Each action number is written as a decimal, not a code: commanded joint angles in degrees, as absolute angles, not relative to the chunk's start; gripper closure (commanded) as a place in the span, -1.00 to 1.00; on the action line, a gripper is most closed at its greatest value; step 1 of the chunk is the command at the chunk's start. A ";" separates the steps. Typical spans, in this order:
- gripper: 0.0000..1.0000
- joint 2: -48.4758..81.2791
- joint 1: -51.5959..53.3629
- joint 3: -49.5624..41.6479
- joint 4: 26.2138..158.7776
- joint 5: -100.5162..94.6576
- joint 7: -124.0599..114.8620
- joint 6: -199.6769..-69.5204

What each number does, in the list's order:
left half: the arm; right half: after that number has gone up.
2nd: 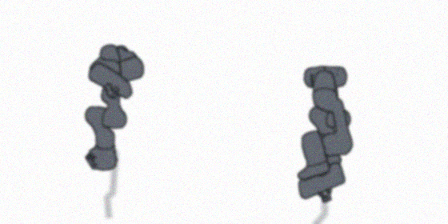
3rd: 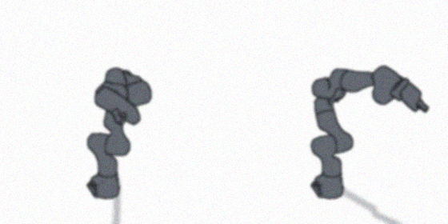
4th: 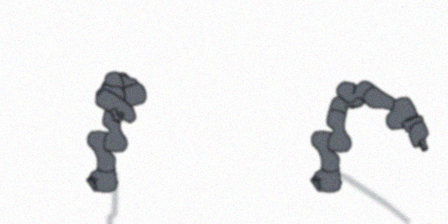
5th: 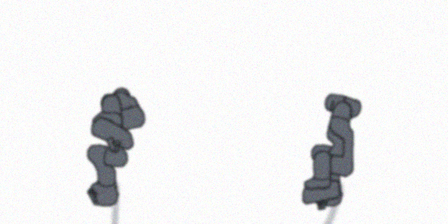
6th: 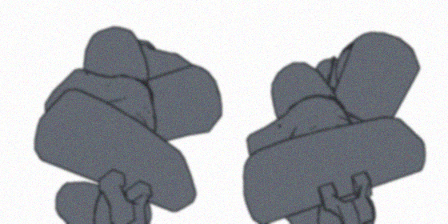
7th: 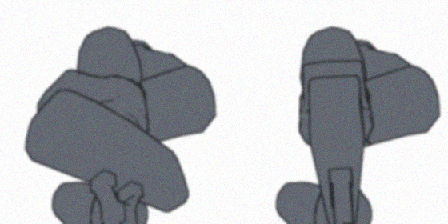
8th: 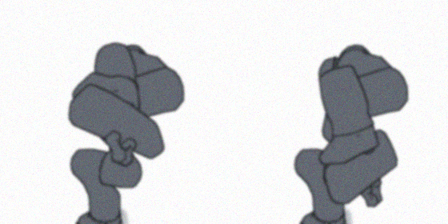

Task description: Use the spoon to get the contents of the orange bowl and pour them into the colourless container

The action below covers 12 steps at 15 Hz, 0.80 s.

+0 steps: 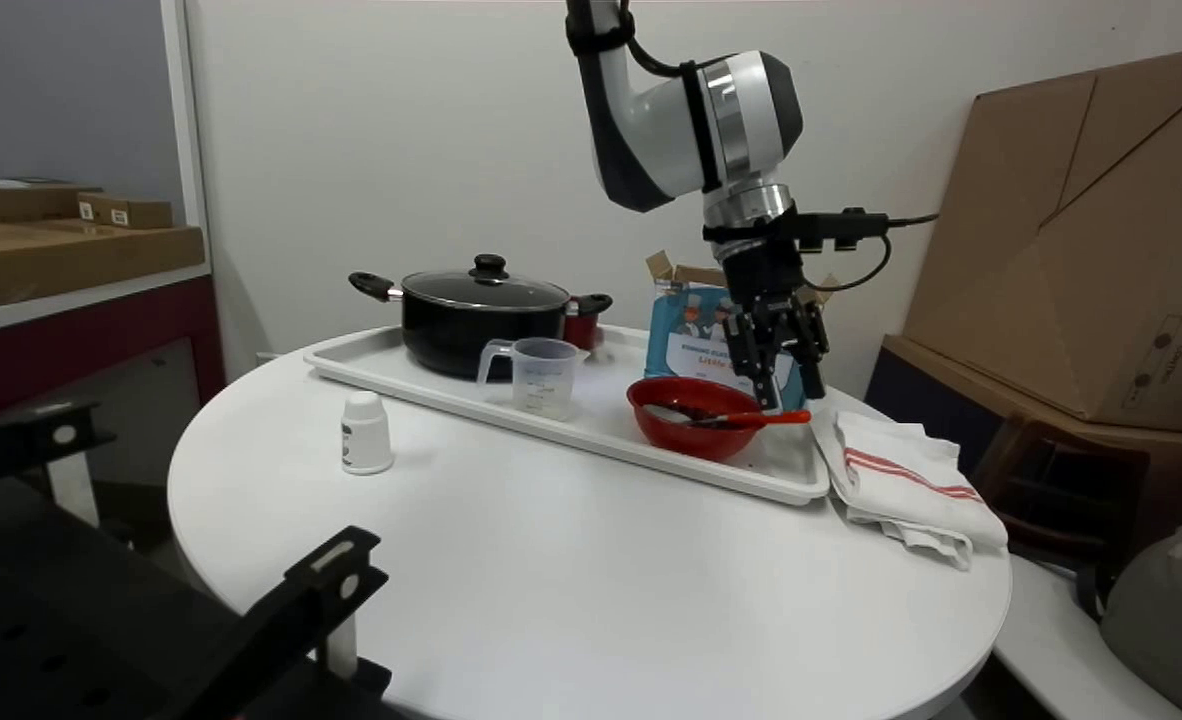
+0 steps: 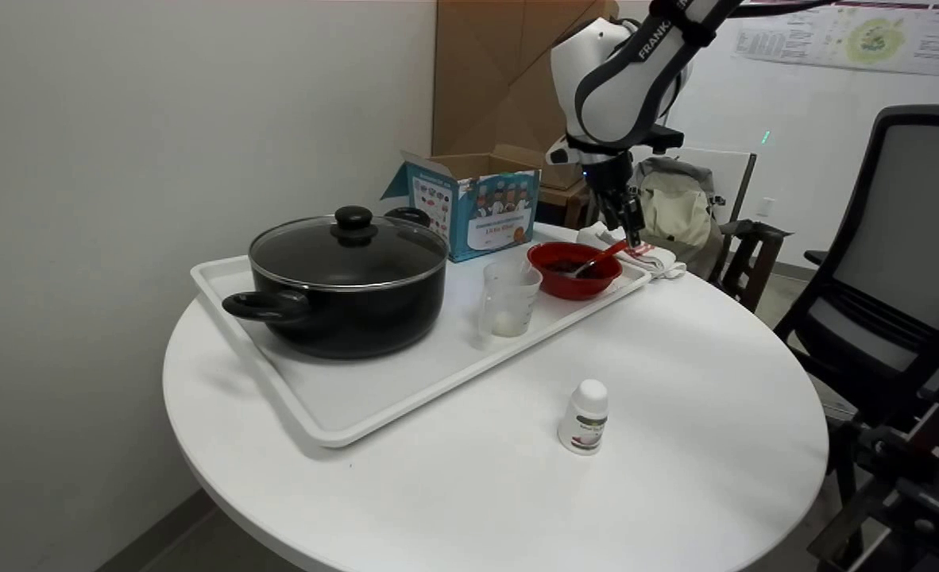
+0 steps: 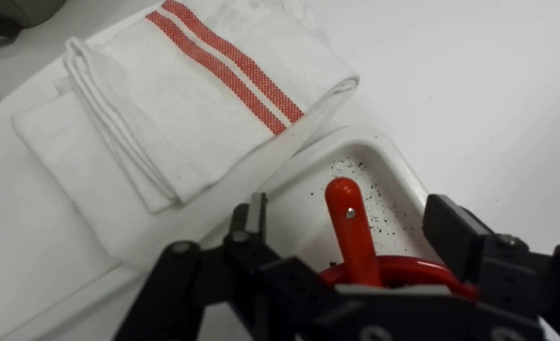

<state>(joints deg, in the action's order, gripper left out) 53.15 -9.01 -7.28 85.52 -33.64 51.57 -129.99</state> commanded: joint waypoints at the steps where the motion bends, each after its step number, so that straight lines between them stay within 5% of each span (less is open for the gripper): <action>1: -0.09 55.09 -9.02 -8.04 83.11 -34.05 51.91 -130.60; 7: 0.85 55.08 -8.94 -8.21 82.57 -34.00 51.90 -130.61; 12: 0.81 54.59 -9.27 -8.03 82.61 -33.41 52.17 -129.86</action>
